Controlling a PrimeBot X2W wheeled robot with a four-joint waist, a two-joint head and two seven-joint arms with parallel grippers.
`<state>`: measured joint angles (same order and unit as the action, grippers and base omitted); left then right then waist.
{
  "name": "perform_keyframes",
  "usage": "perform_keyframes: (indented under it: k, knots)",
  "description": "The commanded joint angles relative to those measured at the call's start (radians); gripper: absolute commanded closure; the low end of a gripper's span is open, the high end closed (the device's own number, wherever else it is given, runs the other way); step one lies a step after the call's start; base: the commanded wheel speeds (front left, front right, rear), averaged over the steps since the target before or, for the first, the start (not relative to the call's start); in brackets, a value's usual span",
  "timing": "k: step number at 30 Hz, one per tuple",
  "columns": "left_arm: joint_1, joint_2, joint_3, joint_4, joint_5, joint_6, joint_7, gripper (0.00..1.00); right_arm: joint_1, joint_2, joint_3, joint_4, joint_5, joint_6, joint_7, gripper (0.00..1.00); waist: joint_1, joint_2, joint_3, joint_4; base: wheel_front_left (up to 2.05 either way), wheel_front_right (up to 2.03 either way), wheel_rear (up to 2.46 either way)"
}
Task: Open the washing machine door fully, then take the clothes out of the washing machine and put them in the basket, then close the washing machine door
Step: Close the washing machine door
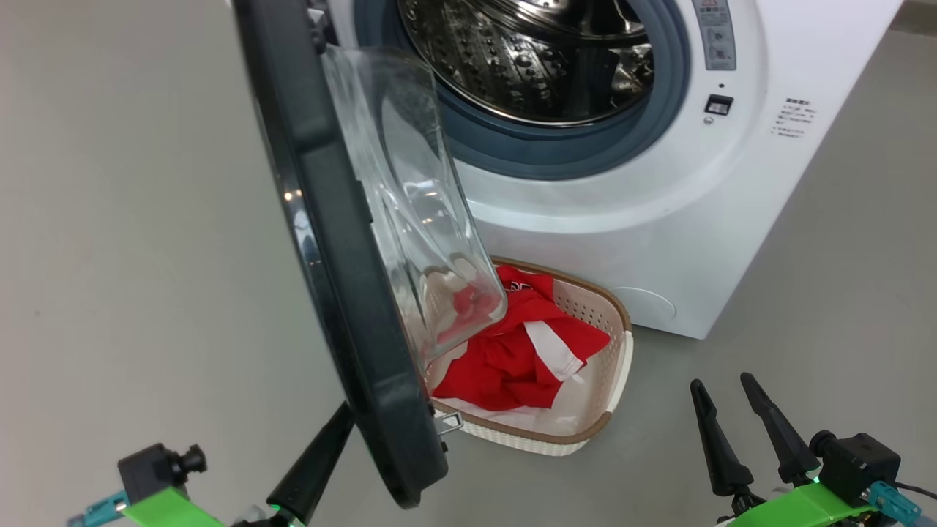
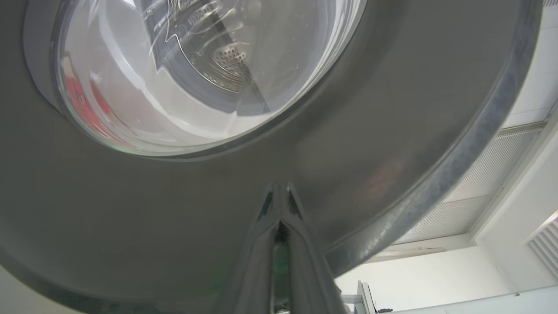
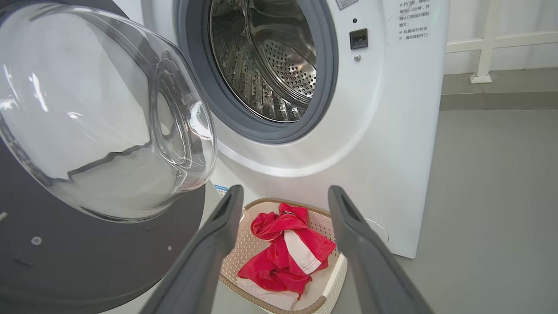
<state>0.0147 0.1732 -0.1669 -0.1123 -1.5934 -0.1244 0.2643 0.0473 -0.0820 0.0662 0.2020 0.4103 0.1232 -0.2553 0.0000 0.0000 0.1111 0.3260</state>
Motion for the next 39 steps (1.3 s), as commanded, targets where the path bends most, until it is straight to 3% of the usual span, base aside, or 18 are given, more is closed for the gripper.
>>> perform_keyframes:
  k: [1,16,30,39]
  knots:
    - [-0.041,0.009,0.029,-0.016,0.011,-0.006,0.004,1.00,-0.035,-0.005,0.017,-0.025,-0.015,0.008,-0.006,0.00,0.0000,0.0000,0.009,-0.012,0.00,0.00,0.00]
    - [-0.183,-0.023,-0.093,0.010,0.077,-0.006,-0.037,1.00,-0.084,0.000,0.003,-0.037,-0.014,0.008,-0.006,0.00,0.0000,0.0000,0.086,-0.125,0.00,0.00,0.00]
    - [-0.419,0.012,-0.217,0.119,0.152,-0.006,-0.260,1.00,-0.147,0.016,-0.001,-0.042,-0.006,0.008,-0.006,0.00,0.0000,0.0000,0.182,-0.268,0.00,0.00,0.00]
    - [-0.590,0.052,-0.303,0.262,0.174,-0.006,-0.399,1.00,-0.180,0.026,0.002,-0.045,0.002,0.008,-0.006,0.00,0.0000,0.0000,0.234,-0.352,0.00,0.00,0.00]
